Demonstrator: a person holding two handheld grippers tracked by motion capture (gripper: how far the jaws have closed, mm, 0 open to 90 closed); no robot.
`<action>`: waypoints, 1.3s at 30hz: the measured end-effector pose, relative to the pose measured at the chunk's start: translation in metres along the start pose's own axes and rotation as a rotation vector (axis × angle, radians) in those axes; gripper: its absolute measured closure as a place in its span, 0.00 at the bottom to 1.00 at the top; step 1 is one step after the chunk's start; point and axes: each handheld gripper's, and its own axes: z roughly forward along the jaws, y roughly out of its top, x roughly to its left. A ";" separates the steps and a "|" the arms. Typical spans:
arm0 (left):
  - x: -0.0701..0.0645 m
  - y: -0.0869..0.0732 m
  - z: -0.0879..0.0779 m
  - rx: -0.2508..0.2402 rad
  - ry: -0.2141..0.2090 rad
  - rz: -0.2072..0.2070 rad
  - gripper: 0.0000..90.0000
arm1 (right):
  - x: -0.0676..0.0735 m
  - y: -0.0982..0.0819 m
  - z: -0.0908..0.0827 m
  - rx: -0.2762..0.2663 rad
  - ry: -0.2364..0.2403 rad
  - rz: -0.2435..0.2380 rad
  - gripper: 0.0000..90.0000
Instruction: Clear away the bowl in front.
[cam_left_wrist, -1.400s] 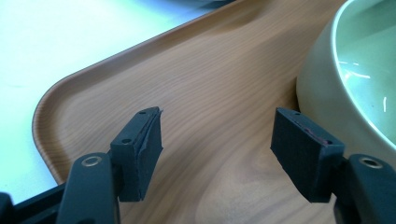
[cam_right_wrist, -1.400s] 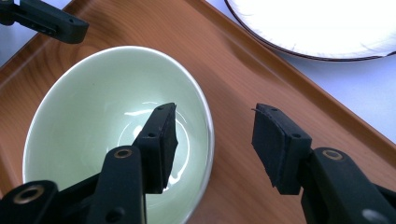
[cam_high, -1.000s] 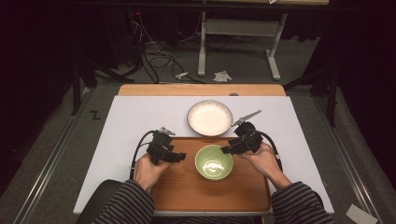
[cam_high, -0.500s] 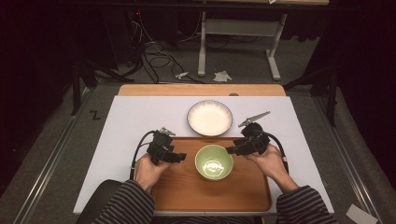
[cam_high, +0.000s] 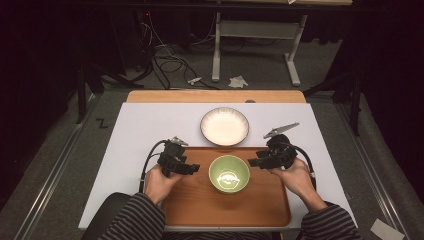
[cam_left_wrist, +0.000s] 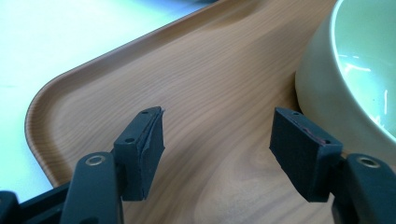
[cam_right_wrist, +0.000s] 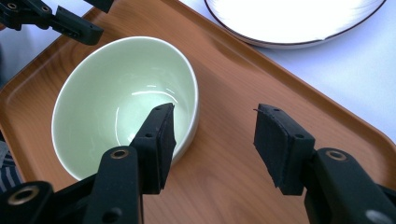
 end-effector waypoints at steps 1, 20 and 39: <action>0.000 0.000 0.000 -0.002 -0.001 0.001 0.39 | 0.000 -0.002 -0.001 -0.005 0.000 0.000 0.55; -0.001 0.000 0.000 0.004 -0.002 0.007 0.39 | 0.008 -0.015 -0.007 -0.038 0.006 -0.003 0.55; -0.001 0.000 0.000 0.005 -0.005 0.008 0.39 | 0.010 -0.032 0.000 -0.039 0.012 0.020 0.56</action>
